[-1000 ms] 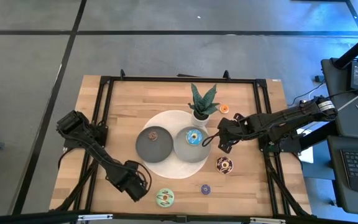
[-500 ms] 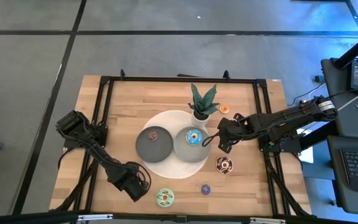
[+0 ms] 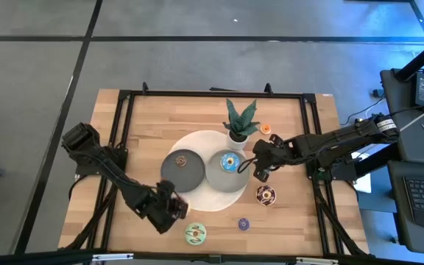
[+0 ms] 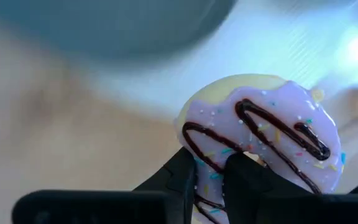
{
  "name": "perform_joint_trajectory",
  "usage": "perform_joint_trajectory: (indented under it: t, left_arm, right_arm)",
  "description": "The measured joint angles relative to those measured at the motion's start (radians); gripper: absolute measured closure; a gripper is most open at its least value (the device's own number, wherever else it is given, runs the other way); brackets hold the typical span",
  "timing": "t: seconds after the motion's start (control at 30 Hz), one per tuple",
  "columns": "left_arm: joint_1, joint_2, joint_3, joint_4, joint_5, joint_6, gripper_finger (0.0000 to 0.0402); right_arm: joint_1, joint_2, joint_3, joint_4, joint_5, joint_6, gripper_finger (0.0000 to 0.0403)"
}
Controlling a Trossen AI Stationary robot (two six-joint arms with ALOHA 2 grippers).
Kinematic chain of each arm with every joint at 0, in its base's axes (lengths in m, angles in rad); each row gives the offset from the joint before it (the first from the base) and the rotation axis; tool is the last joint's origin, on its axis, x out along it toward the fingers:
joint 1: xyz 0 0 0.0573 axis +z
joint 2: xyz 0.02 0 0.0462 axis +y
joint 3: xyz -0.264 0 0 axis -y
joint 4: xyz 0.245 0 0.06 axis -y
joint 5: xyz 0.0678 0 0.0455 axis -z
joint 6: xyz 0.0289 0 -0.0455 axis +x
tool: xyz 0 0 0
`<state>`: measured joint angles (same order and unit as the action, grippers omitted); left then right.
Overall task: Pick & Place donuts
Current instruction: Put the big light violet doughnut on the light gray plate
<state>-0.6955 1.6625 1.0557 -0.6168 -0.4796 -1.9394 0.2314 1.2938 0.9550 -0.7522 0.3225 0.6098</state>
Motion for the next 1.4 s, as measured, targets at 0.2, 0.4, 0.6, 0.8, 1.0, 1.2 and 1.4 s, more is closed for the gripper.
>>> perform_joint_trajectory:
  t: [0.2,0.4,0.6,0.8,1.0,1.2,1.4]
  left_arm:
    - [0.085,-0.044,0.000,0.147,-0.469,0.315,0.0343]
    - [0.203,-0.046,0.001,0.363,-0.751,0.608,0.0344]
    - [0.311,-0.046,0.001,0.575,-0.813,0.813,0.0344]
    - [0.366,-0.046,0.001,0.834,-0.789,1.060,0.0345]
    - [0.386,-0.046,0.001,1.051,-0.718,1.319,0.0346]
    - [0.394,-0.046,0.001,1.117,-0.713,1.428,0.0347]
    - [0.397,-0.046,0.001,1.116,-0.698,1.430,0.0348]
  right_arm:
    - [0.003,0.000,0.000,0.247,0.056,-0.093,0.0207]
    - [0.027,0.000,0.000,0.560,0.142,-0.295,0.0207]
    - [0.055,0.000,0.000,0.762,0.232,-0.460,0.0207]
    - [0.056,0.001,0.000,0.801,0.298,-0.481,0.0207]
    - [0.055,0.034,0.000,0.830,0.350,-0.462,0.0207]
    - [0.055,0.071,0.000,0.866,0.349,-0.461,0.0207]
    - [0.055,0.072,0.000,0.894,0.364,-0.462,0.0207]
